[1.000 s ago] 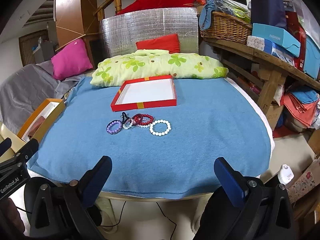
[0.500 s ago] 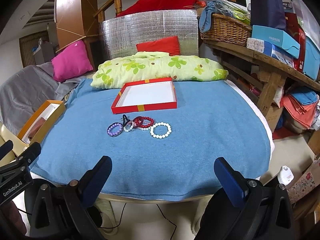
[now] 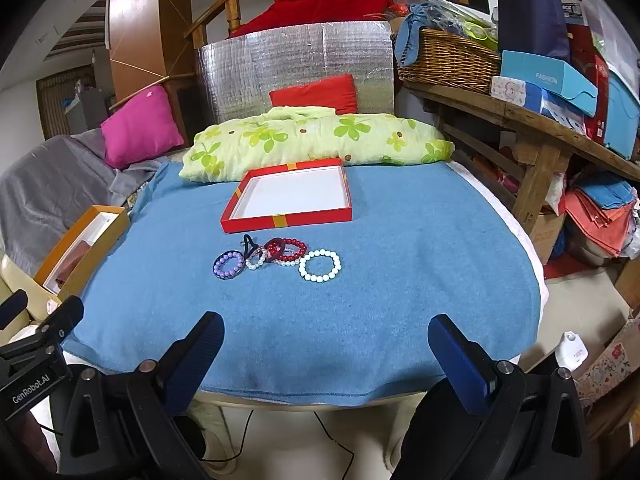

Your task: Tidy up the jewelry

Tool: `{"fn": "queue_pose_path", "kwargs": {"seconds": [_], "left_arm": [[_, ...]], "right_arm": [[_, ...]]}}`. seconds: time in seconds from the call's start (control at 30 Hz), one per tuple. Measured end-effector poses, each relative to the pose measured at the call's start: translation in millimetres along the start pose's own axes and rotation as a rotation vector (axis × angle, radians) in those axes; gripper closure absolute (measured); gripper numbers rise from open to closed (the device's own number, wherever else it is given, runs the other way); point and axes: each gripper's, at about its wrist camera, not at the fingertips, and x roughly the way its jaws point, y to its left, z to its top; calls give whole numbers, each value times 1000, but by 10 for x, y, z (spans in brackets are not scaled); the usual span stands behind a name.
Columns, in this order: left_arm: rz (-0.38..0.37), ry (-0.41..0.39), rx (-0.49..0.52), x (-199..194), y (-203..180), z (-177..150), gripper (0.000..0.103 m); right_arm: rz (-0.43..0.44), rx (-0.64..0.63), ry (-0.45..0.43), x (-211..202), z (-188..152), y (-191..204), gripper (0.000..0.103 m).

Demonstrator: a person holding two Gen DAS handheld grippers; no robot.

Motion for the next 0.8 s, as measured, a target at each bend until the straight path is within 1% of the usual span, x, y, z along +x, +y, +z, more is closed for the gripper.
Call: {"fn": "queue_pose_path", "kwargs": {"seconds": [0.3, 0.33, 0.8], "left_arm": [[1, 5, 4, 24, -1, -16, 0], [0, 6, 5, 25, -2, -17, 0], [6, 17, 11, 93, -48, -18, 0]], "right_arm": [[-10, 12, -8, -14, -36, 27, 0], [-56, 66, -3, -13, -36, 27, 0], [-60, 67, -7, 36, -10, 29, 0]]}}
